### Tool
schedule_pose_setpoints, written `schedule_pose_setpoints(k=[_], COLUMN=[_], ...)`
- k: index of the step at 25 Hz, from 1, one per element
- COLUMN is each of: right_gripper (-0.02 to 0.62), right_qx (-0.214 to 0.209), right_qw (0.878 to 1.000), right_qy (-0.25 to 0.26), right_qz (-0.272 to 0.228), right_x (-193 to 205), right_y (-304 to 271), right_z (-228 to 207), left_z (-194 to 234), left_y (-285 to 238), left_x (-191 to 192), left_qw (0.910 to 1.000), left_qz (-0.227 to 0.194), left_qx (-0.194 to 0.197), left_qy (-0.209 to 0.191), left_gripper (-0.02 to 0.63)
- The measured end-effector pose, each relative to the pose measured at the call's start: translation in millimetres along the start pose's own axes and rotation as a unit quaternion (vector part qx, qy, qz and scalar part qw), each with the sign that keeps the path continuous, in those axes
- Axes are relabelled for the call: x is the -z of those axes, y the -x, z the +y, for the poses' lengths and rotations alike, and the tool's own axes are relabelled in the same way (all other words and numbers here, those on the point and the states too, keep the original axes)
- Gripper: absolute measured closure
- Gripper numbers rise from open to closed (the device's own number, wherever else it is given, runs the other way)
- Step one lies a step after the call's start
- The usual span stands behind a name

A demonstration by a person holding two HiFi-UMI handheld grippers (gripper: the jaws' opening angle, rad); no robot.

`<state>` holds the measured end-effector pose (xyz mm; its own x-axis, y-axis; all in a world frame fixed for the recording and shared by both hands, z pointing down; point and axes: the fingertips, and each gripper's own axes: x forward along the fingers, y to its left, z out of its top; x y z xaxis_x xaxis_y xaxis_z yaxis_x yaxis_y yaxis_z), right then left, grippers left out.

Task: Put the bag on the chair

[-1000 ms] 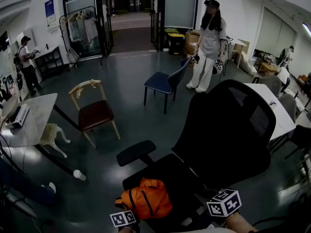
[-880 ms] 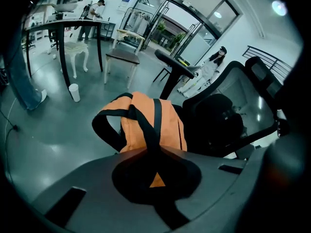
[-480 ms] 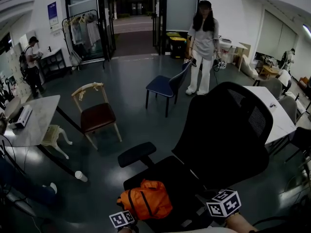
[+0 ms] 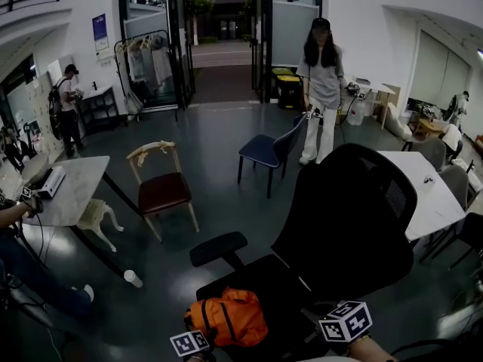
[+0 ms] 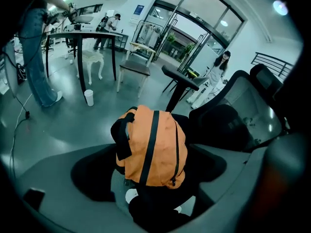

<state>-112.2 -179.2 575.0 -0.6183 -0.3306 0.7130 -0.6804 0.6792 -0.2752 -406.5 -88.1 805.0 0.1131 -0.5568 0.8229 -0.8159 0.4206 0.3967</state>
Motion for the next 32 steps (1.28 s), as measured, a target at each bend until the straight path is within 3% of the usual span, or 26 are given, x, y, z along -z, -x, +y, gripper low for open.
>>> schedule_pose_setpoints(k=[5,10,13,16,19,21,27,32], right_gripper=[0.591,0.591,0.591,0.591,0.591,0.592,0.592,0.592], right_qx=[-0.016,-0.036,-0.053,-0.072,-0.096,-0.117,-0.157,-0.175], right_qw=[1.0,0.999,0.998,0.996,0.992,0.988,0.973,0.963], right_qy=[-0.004,0.008,0.017,0.034,0.052,0.062,0.067,0.088], right_qz=[-0.01,-0.017,-0.02,-0.029,-0.054,-0.078,-0.156,-0.184], right_x=[3,4,3,0,-10,-19,-40,-32], right_y=[3,4,11,23,41,59,104,136], right_z=[-2,0,-5,-10,-15,-18,-29,-41], left_z=[-5,-11,-21,-42,-84,-120,-225,-301], left_y=[18,38,59,90,124,147,203,221], left_x=[-13,-35,-49,-59,-71,-75,-72,-43], left_qw=[0.998,0.9936,0.9885,0.9805,0.9693,0.9606,0.9316,0.9203], left_qz=[-0.05,-0.094,-0.124,-0.176,-0.243,-0.278,-0.344,-0.347], left_qx=[-0.033,-0.059,-0.085,-0.087,-0.038,0.004,0.104,0.156], left_qy=[-0.023,-0.022,-0.015,0.003,0.012,0.005,-0.051,-0.092], left_gripper=[0.077,0.01,0.0,0.0,0.138,0.181,0.604,0.604])
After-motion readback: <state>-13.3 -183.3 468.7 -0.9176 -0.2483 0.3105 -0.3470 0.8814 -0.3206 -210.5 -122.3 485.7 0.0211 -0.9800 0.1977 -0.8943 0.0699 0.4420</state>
